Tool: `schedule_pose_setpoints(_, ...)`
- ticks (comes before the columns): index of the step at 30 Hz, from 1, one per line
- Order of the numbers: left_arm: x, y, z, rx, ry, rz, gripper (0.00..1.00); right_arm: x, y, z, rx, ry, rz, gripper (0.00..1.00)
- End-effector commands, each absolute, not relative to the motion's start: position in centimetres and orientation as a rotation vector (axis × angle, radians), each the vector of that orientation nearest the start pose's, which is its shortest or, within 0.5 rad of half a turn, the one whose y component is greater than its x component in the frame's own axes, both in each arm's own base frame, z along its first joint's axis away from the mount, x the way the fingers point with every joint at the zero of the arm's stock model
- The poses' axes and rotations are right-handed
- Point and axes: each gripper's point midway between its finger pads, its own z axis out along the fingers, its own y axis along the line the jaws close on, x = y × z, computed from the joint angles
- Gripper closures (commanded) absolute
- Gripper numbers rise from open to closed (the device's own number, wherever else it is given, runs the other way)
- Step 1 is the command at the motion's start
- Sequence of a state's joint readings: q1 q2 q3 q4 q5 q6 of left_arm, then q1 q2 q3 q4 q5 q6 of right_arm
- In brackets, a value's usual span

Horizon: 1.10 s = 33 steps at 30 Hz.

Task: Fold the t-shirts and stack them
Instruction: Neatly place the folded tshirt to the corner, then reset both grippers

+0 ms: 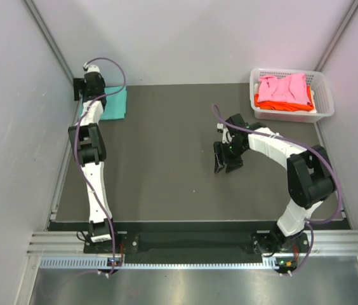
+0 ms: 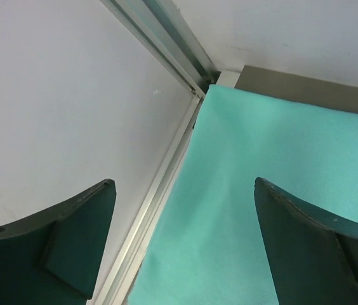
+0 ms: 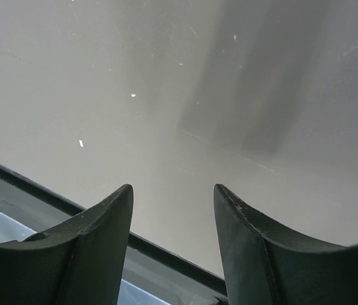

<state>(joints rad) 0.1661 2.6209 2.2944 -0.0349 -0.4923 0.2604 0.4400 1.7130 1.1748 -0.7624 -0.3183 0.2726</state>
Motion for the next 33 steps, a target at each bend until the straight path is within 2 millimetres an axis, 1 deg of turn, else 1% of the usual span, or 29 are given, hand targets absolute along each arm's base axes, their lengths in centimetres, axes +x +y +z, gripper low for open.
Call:
schedule_pose_setpoints(1, 66.7, 19.4, 17.4, -0.293, 1.828, 0.751, 0.05, 28.0, 20.9, 8.1, -0.272, 2.836, 0.664, 0.46)
schedule_pose_setpoints(2, 66.0, 18.7, 19.1, -0.304, 1.828, 0.727, 0.04, 28.1, 21.1, 8.3, -0.259, 2.823, 0.682, 0.46)
schedule_pose_setpoints(3, 65.4, 17.7, 18.2, -0.292, 1.861, 0.711, 0.03, 28.4, 21.3, 8.6, -0.235, 2.792, 0.699, 0.46)
schedule_pose_setpoints(4, 65.4, 15.5, 18.6, -0.269, 1.869, 0.663, 0.03, 28.5, 21.4, 8.9, -0.214, 2.774, 0.711, 0.46)
schedule_pose_setpoints(5, 64.6, 14.1, 21.1, -0.281, 1.843, 0.610, 0.01, 28.7, 21.5, 9.2, -0.198, 2.750, 0.730, 0.46)
schedule_pose_setpoints(6, 63.5, 12.6, 19.1, -0.262, 1.906, 0.591, 0.02, 29.0, 21.6, 9.8, -0.157, 2.705, 0.755, 0.46)
schedule_pose_setpoints(7, 62.6, 9.7, 21.8, -0.245, 1.878, 0.538, 0.01, 29.3, 21.7, 10.3, -0.133, 2.672, 0.774, 0.46)
schedule_pose_setpoints(8, 62.0, 8.0, 21.6, -0.236, 1.892, 0.467, 0.01, 29.4, 21.6, 10.6, -0.086, 2.648, 0.792, 0.46)
schedule_pose_setpoints(9, 60.3, 5.4, 19.0, -0.195, 1.966, 0.433, 0.01, 29.1, 20.9, 10.9, -0.046, 2.621, 0.802, 0.45)
schedule_pose_setpoints(10, 58.9, 2.0, 21.5, -0.164, 1.940, 0.362, 0.01, 29.7, 21.0, 11.7, -0.027, 2.555, 0.829, 0.45)
schedule_pose_setpoints(11, 57.9, -0.7, 21.2, -0.166, 1.959, 0.255, 0.01, 29.6, 20.8, 11.9, 0.029, 2.538, 0.857, 0.45)
schedule_pose_setpoints(12, 55.7, -4.2, 18.7, -0.120, 2.028, 0.176, 0.01, 28.9, 19.8, 11.9, 0.073, 2.504, 0.866, 0.44)
schedule_pose_setpoints(13, 53.8, -6.2, 20.5, -0.119, 2.014, 0.084, 0.01, 29.2, 19.5, 12.4, 0.091, 2.451, 0.886, 0.44)
schedule_pose_setpoints(14, 52.4, -8.4, 20.0, -0.159, 2.035, -0.032, 0.01, 28.8, 19.2, 12.5, 0.124, 2.430, 0.907, 0.44)
schedule_pose_setpoints(15, 49.5, -12.3, 17.4, -0.099, 2.119, -0.182, 0.01, 27.8, 18.2, 12.1, 0.165, 2.408, 0.911, 0.43)
schedule_pose_setpoints(16, 47.6, -14.1, 18.8, -0.104, 2.101, -0.287, 0.01, 27.4, 17.7, 12.0, 0.188, 2.389, 0.922, 0.43)
schedule_pose_setpoints(17, 45.0, -15.7, 16.1, -0.164, 2.176, -0.404, 0.01, 26.3, 17.3, 11.8, 0.200, 2.353, 0.955, 0.43)
schedule_pose_setpoints(18, 42.6, -18.8, 17.5, -0.137, 2.171, -0.591, 0.01, 25.7, 16.4, 12.1, 0.234, 2.300, 0.975, 0.43)
schedule_pose_setpoints(20, 39.4, -20.1, 16.5, -0.161, 2.224, -0.700, 0.01, 25.6, 15.8, 12.9, 0.240, 2.250, 0.981, 0.43)
schedule_pose_setpoints(21, 36.6, -20.9, 14.2, -0.160, 2.294, -0.797, 0.01, 25.1, 15.4, 12.3, 0.254, 2.252, 0.972, 0.43)
schedule_pose_setpoints(23, 34.5, -21.5, 15.8, -0.221, 2.228, -0.946, 0.01, 24.5, 15.4, 12.9, 0.260, 2.210, 1.011, 0.42)
schedule_pose_setpoints(24, 32.3, -21.3, 13.6, -0.255, 2.259, -0.992, 0.01, 24.3, 15.1, 12.4, 0.278, 2.193, 1.026, 0.42)
schedule_pose_setpoints(25, 30.7, -21.8, 15.4, -0.239, 2.196, -1.096, 0.01, 24.0, 15.2, 12.3, 0.283, 2.177, 1.046, 0.41)
schedule_pose_setpoints(26, 29.8, -22.0, 16.1, -0.302, 2.157, -1.183, 0.01, 23.6, 15.3, 12.8, 0.286, 2.152, 1.086, 0.41)
schedule_pose_setpoints(27, 28.4, -21.7, 14.9, -0.328, 2.129, -1.227, 0.01, 23.2, 15.2, 11.9, 0.306, 2.150, 1.104, 0.41)
schedule_pose_setpoints(28, 27.3, -21.7, 16.7, -0.318, 2.054, -1.294, 0.01, 23.2, 15.3, 12.2, 0.294, 2.112, 1.132, 0.41)
schedule_pose_setpoints(29, 26.1, -21.4, 15.6, -0.389, 2.062, -1.331, 0.01, 22.2, 15.7, 11.3, 0.322, 2.114, 1.193, 0.40)
schedule_pose_setpoints(32, 24.4, -20.9, 17.7, -0.445, 1.952, -1.437, 0.01, 22.0, 16.1, 12.2, 0.348, 1.988, 1.315, 0.38)
schedule_pose_setpoints(33, 23.8, -20.6, 17.0, -0.481, 1.943, -1.455, 0.01, 21.4, 16.1, 10.9, 0.374, 1.987, 1.337, 0.36)
